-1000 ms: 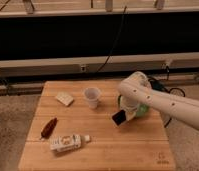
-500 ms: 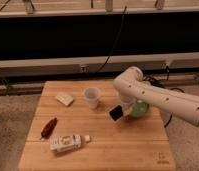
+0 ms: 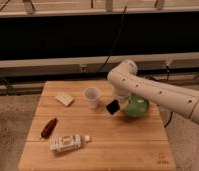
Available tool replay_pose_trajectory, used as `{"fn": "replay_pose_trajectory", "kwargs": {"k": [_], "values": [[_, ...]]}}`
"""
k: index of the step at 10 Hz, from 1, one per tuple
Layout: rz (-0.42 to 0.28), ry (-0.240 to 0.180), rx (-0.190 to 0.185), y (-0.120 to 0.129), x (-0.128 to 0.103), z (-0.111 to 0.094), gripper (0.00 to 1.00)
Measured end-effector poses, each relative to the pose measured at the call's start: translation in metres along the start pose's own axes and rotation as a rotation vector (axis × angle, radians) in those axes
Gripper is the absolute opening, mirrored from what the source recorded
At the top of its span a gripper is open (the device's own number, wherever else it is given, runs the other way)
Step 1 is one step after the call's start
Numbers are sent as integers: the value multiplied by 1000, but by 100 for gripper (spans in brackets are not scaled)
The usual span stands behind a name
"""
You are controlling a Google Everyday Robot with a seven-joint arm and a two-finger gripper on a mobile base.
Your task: Place the eraser in the ceramic cup
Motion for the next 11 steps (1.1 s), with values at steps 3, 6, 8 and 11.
{"fn": "replay_pose_trajectory", "kwargs": {"k": [3,6,8,11], "values": [[-19,22,12,-16,-3,-9,1],[-43,38,21,-32,-9,-17,1],[-59,46,40,-45,-18,-22,1],[-72,57,52,-62,-22,-22,1]]}}
